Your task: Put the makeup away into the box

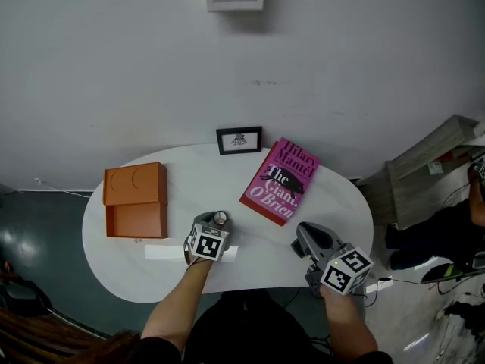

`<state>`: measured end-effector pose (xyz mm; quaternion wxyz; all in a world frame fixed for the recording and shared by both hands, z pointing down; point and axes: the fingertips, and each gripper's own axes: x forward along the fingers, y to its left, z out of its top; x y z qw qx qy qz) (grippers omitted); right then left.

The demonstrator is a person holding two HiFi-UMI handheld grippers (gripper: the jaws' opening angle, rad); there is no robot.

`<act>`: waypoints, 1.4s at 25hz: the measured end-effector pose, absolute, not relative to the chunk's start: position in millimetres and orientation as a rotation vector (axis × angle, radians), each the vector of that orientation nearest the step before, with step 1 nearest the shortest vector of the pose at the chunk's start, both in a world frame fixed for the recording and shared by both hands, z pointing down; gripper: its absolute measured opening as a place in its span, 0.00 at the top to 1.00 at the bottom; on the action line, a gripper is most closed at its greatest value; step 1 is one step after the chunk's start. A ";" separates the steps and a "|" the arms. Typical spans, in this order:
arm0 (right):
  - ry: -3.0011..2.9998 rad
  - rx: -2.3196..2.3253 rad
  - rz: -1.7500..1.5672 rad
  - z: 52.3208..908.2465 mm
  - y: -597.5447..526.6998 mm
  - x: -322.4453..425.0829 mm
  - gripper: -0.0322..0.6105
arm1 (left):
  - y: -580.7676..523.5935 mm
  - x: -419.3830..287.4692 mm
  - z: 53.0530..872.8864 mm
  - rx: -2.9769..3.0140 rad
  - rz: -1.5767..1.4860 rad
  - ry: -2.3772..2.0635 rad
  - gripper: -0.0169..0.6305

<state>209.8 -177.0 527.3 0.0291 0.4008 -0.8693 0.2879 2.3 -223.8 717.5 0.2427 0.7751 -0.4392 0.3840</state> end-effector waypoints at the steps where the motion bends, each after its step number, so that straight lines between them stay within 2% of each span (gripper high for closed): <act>1: -2.695 1.230 0.881 523.6 -177.5 209.9 0.89 | -223.6 2.8 710.9 2.125 1.034 -1.212 0.64; 10: -2.833 1.133 0.788 480.6 -183.7 201.8 0.89 | -208.7 2.9 618.9 2.168 0.916 -1.344 0.64; 17: -2.924 1.008 0.729 456.6 -185.0 157.1 0.89 | -189.0 -38.4 563.3 2.172 0.852 -1.477 0.64; 35: -2.911 0.850 0.723 461.4 -157.9 -105.6 0.89 | -150.4 -290.4 566.1 2.121 0.803 -1.532 0.64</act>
